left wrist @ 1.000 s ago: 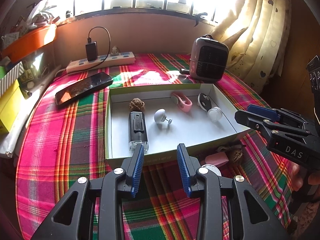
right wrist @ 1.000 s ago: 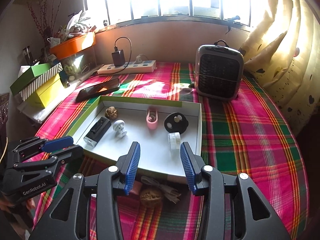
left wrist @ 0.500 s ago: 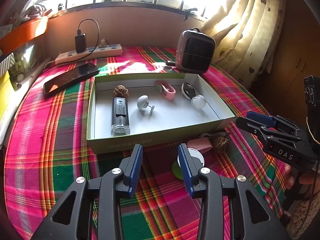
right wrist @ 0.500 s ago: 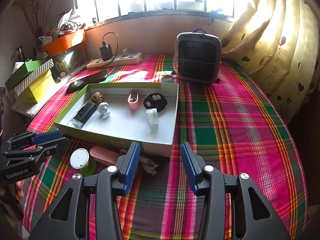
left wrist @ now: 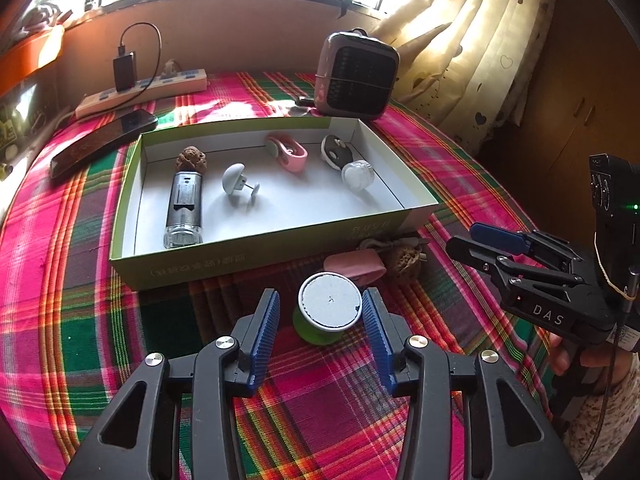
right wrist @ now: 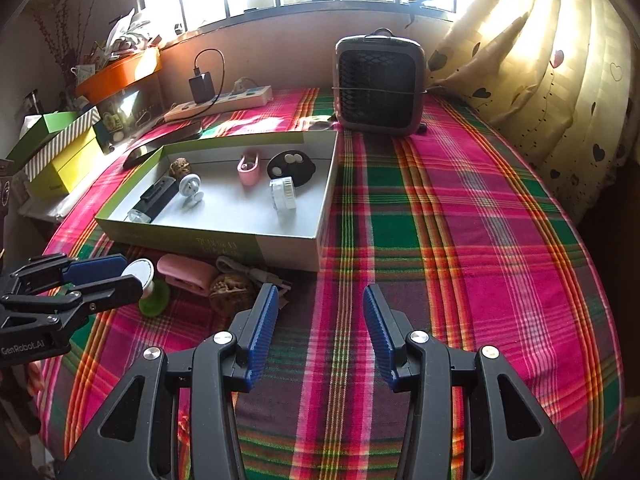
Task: Organize objects
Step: 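Withdraw both grippers from the box toward the white-topped puck and walnut, then lower left gripper around the white-topped green puck while right gripper moves to the walnut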
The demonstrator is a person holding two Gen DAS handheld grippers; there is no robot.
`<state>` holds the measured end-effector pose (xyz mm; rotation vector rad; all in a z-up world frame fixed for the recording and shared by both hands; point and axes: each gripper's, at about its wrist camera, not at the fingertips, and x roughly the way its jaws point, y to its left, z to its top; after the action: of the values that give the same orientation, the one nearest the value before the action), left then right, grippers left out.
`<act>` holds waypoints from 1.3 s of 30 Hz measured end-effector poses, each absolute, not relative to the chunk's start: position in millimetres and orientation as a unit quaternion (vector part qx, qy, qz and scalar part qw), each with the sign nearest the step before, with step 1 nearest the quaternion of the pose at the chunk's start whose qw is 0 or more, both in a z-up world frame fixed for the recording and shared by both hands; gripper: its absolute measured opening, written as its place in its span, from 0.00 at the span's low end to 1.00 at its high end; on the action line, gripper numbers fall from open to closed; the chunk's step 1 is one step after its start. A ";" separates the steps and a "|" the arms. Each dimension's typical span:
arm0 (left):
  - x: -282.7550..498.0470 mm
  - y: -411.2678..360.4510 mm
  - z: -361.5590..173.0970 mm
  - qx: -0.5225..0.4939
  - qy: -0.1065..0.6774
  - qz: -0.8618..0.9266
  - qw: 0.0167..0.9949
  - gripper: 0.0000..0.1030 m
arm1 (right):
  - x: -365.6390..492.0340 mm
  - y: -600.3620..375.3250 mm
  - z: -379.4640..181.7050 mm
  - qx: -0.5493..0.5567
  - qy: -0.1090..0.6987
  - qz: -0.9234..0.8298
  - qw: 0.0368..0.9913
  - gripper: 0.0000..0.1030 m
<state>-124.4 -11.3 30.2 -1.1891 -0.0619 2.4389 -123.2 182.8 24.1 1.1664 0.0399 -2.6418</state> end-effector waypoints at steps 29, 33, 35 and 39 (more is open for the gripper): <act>-135.6 -9.0 21.1 -0.437 -0.012 0.881 0.183 0.31 | -119.2 157.2 21.7 0.405 0.025 -0.899 0.167 0.45; -133.9 -16.0 21.9 -0.435 -0.014 0.883 0.176 0.31 | -121.1 149.0 21.1 0.404 0.019 -0.898 0.175 0.45; -132.9 -19.2 21.2 -0.436 -0.016 0.883 0.174 0.31 | -122.3 145.2 19.8 0.405 0.017 -0.897 0.176 0.45; -132.9 -24.2 18.9 -0.439 -0.023 0.881 0.172 0.31 | -125.4 141.3 18.0 0.406 0.008 -0.897 0.173 0.45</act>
<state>-132.9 -24.2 18.9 -1.2465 -0.0665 2.5016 -125.4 141.3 18.0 1.1509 0.0233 -2.5454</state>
